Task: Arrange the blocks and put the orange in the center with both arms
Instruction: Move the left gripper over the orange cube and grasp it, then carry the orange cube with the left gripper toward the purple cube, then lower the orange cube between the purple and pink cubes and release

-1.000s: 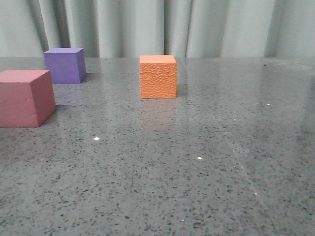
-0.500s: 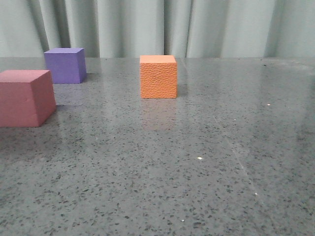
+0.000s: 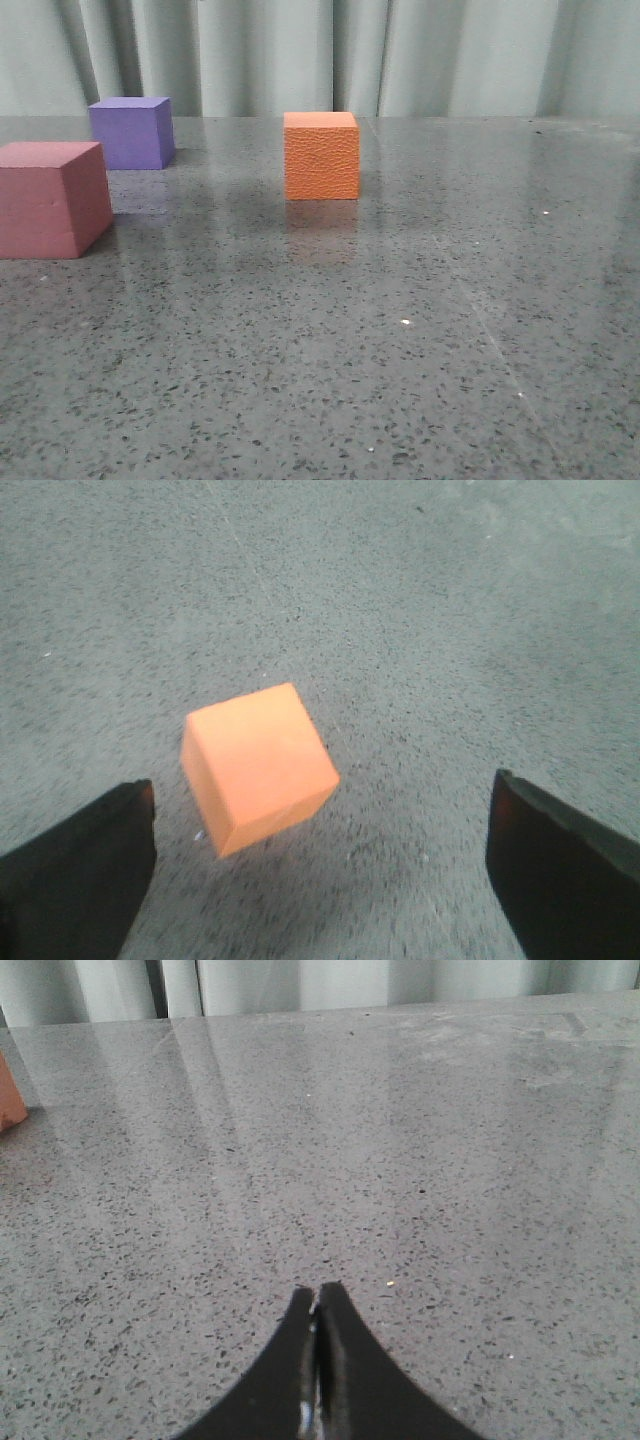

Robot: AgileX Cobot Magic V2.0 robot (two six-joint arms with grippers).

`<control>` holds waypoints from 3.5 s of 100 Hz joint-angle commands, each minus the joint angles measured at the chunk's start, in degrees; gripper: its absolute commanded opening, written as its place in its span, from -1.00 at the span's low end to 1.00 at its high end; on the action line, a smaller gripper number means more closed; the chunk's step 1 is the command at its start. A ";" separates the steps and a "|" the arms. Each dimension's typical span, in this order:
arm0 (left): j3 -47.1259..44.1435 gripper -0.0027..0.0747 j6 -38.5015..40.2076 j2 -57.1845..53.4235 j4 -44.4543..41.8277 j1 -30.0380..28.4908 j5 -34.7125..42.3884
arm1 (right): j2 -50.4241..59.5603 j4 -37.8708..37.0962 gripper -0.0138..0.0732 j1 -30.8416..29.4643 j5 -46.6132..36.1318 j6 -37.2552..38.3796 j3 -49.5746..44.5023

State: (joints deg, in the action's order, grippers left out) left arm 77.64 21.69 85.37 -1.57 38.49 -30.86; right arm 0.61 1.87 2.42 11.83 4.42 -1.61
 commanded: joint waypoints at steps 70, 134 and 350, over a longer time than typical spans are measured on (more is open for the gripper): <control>22.64 0.67 26.82 22.86 -28.14 6.14 -11.82 | 1.40 -0.48 -0.84 -0.21 -4.96 -0.12 0.83; 22.93 -0.39 27.98 25.99 -26.15 6.05 -13.76 | 1.40 -0.48 -0.84 -0.21 -4.96 -0.12 0.83; -10.25 0.89 10.61 6.88 -14.38 -15.55 7.54 | 1.40 -0.48 -0.84 -0.21 -4.96 -0.12 0.83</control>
State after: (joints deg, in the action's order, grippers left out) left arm 66.06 33.78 94.43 -18.23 22.89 -26.90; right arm 0.61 1.87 2.42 11.83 4.42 -1.61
